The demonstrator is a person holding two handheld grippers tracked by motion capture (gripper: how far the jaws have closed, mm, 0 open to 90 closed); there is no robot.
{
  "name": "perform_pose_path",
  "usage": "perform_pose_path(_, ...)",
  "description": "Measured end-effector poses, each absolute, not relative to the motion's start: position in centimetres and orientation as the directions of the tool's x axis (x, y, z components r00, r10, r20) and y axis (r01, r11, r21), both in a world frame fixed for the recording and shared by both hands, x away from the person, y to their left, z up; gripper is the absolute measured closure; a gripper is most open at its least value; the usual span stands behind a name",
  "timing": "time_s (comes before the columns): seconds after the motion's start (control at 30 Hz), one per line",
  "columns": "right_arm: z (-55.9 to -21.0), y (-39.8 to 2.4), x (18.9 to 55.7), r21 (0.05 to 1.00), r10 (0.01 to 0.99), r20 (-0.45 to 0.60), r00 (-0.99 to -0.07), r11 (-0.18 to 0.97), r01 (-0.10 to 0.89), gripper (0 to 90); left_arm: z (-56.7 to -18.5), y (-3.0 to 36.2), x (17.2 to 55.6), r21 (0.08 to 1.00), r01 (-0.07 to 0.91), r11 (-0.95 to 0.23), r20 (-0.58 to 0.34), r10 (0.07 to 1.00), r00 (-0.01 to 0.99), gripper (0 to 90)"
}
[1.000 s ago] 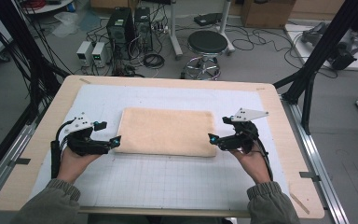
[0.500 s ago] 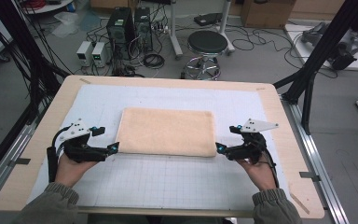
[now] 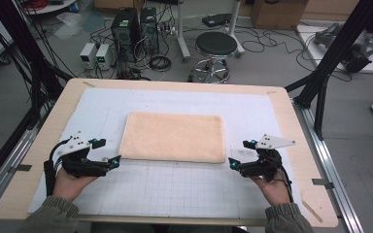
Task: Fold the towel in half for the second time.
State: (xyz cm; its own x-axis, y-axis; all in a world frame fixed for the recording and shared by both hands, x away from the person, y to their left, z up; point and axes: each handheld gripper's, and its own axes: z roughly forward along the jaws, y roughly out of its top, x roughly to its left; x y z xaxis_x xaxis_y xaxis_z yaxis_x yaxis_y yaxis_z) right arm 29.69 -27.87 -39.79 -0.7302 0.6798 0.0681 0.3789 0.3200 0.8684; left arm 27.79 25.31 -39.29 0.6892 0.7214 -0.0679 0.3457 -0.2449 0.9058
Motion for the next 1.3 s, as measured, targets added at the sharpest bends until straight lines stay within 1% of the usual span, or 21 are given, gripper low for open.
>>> perform_pose_path(0.47, -40.6, -28.9, 27.5, 0.863, 0.695, 0.073, -0.716, 0.315, 0.394, 11.2, -39.6, 25.6, 25.5, 0.907, 0.341, -0.248, -0.059, 0.727, 0.685, 12.8)
perform_pose_path(0.77, -40.7, -29.6, 26.4, 0.872, 0.703, 0.067, -0.708, 0.304, 0.384, 11.2, -39.7, 26.1, 24.6, 0.907, 0.346, -0.241, -0.065, 0.732, 0.679, 12.2)
perform_pose_path(1.3, -40.9, -30.2, 24.5, 0.874, 0.702, 0.046, -0.711, 0.316, 0.368, 11.2, -40.5, 27.0, 22.8, 0.905, 0.344, -0.251, -0.056, 0.731, 0.68, 12.2)
